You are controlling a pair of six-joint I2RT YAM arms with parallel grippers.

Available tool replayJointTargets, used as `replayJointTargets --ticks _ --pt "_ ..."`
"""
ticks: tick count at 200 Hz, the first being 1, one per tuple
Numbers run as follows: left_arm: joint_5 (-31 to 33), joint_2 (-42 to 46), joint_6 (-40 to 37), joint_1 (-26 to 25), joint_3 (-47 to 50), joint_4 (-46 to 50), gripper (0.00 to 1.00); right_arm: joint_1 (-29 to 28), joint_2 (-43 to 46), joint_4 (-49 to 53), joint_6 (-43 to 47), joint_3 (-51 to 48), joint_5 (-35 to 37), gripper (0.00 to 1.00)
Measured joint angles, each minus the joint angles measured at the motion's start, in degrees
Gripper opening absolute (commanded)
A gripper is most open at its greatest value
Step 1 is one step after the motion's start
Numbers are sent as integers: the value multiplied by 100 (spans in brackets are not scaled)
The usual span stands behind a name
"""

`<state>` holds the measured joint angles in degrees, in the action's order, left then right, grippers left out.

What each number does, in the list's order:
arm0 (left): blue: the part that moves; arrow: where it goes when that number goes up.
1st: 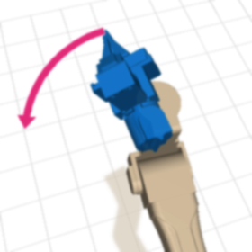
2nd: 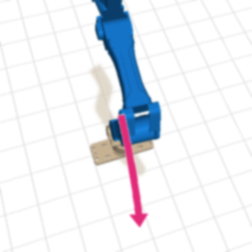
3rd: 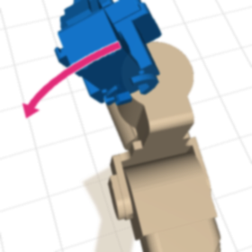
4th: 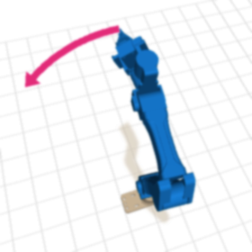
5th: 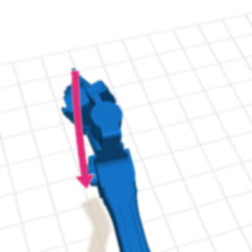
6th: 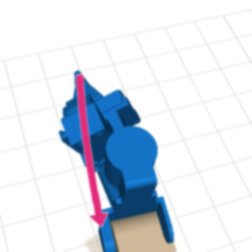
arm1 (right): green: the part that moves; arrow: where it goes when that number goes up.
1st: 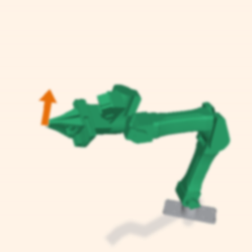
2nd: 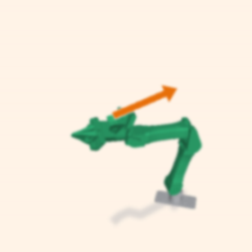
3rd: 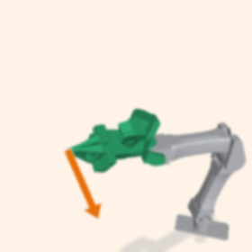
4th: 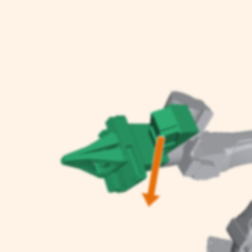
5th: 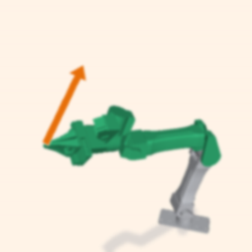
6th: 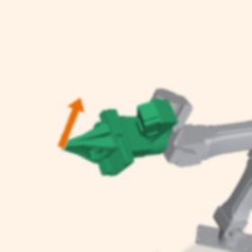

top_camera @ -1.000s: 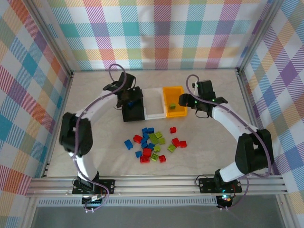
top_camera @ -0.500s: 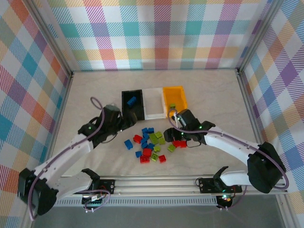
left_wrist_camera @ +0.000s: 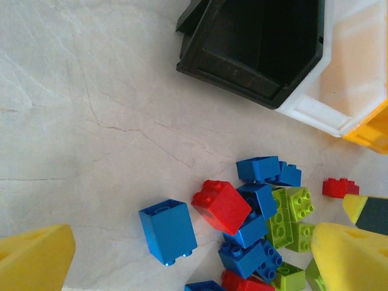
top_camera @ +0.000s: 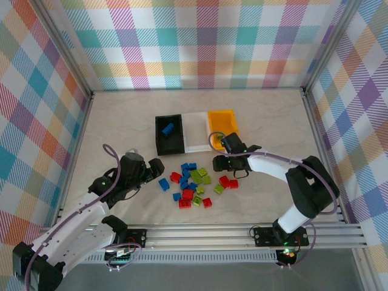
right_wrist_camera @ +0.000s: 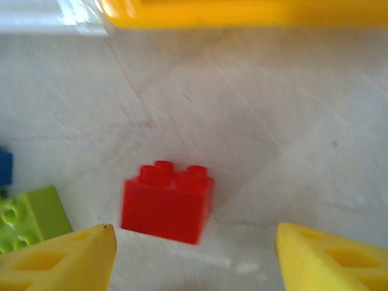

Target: Sort the legos into containers by color

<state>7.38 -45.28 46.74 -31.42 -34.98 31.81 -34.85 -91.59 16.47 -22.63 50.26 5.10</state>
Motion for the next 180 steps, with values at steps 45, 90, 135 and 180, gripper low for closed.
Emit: replayJointTargets --ticks 45,90,135,180 --pt "0 -170 15 0 70 -48 100 -4 -343 -149 92 175 -20 64" --pt "2 -328 20 0 101 -50 100 -4 -448 -190 94 184 -22 53" --pt "22 -341 20 0 101 -48 100 -4 -448 -313 103 184 -63 39" --pt "50 -337 22 0 101 -44 100 -39 -236 -269 140 184 -118 33"
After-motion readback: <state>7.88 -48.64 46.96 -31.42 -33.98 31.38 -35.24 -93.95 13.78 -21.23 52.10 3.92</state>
